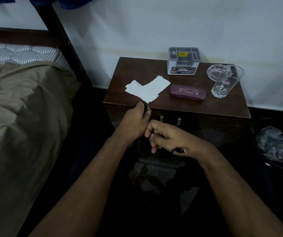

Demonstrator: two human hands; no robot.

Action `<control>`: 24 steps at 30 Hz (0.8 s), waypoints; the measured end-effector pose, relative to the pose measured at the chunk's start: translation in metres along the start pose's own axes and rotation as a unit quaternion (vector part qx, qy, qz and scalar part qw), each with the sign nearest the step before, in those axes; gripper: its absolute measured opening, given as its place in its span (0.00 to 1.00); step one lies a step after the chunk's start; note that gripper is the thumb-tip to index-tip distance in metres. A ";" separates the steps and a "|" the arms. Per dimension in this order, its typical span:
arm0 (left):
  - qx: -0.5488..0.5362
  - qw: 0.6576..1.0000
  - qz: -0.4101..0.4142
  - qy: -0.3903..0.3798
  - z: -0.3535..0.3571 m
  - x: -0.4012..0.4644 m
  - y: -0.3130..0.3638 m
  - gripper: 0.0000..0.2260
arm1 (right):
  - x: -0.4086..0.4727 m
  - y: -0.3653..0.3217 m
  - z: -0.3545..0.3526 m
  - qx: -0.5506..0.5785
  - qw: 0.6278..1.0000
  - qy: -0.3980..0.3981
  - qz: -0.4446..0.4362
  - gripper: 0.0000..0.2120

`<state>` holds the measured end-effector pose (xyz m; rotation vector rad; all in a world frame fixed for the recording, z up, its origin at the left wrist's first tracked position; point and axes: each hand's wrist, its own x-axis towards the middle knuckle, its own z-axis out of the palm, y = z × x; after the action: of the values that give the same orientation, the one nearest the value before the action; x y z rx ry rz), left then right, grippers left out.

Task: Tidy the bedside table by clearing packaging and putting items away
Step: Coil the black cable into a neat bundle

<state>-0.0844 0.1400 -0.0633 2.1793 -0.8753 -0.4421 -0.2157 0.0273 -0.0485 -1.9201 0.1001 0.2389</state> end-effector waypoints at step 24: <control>-0.630 0.718 -0.081 -0.285 -0.001 -0.020 0.040 0.30 | 0.006 0.001 -0.038 0.447 0.839 0.310 -0.035 0.11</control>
<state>-0.1163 0.1348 -0.0318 0.7972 -0.3859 -1.3644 -0.2060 -0.0084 -0.0377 -0.9868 0.4832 -0.4385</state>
